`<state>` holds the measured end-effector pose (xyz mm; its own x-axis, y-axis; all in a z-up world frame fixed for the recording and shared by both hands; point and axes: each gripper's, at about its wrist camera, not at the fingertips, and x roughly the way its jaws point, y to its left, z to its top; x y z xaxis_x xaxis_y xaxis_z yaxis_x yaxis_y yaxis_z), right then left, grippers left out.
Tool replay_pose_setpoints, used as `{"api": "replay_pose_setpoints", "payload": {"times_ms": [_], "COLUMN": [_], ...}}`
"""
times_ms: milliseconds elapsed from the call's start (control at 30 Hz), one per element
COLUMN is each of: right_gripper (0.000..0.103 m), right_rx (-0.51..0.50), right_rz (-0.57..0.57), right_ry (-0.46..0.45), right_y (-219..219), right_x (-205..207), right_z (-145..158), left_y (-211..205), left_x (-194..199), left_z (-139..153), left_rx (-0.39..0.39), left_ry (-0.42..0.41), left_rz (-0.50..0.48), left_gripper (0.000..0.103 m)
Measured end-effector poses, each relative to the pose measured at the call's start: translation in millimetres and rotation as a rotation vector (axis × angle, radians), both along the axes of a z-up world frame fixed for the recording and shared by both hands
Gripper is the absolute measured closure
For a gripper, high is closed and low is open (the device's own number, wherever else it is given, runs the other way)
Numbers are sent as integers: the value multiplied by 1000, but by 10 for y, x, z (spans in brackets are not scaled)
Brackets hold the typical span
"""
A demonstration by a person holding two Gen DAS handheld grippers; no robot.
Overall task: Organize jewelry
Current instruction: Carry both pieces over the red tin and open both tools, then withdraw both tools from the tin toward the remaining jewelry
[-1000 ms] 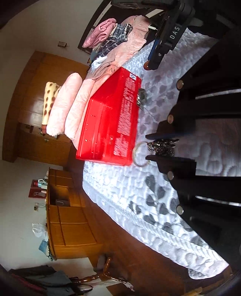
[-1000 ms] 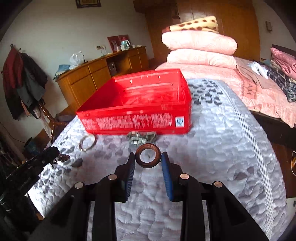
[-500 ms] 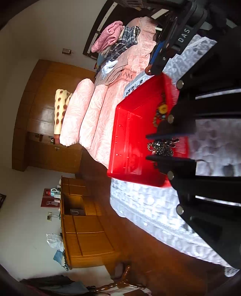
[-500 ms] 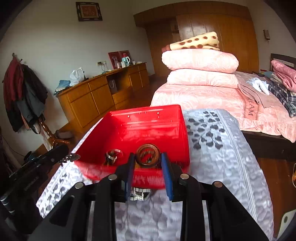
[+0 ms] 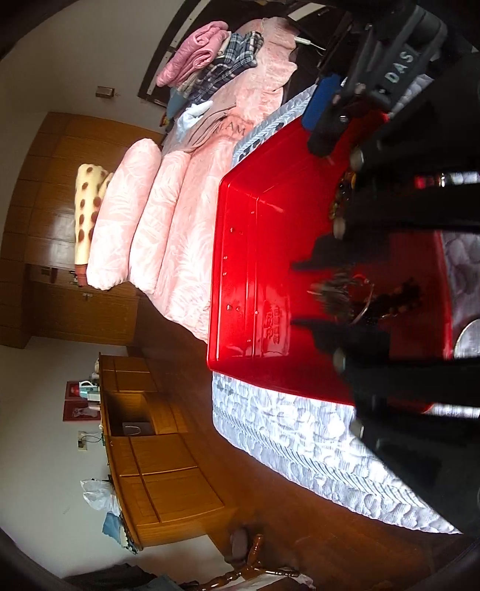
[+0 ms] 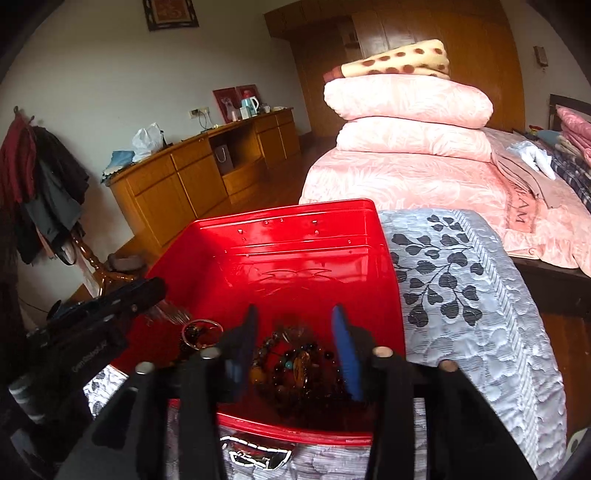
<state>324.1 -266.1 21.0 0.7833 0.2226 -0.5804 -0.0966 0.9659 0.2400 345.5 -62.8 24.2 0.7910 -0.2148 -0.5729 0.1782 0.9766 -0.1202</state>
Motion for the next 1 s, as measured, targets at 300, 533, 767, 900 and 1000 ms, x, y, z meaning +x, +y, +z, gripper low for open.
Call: {"api": "replay_pose_setpoints", "payload": {"times_ms": [300,533,767,900,1000], "right_gripper": [35,17,9,6,6], "right_rx": [44,-7,-105,-119,-87], "right_rz": [-25,-29,-23,-68,-81], "right_ry": [-98,-80,-4,52,108], "right_y": [-125,-75,153,217,210], "right_x": [-477,-981,-1199,-1218,-1169], "right_z": [177,160,-23,-127,-208], "left_y": [140,379,531,573,605], "left_x": [-432,-967,-1258,-1341,-1388], "left_z": [203,228,4,-125,-183], "left_rx": [41,64,88,98,103], "left_ry": [-131,-153,-92,-63,-51], "left_rz": [42,76,73,75,80], "left_gripper": [13,5,5,5,5]}}
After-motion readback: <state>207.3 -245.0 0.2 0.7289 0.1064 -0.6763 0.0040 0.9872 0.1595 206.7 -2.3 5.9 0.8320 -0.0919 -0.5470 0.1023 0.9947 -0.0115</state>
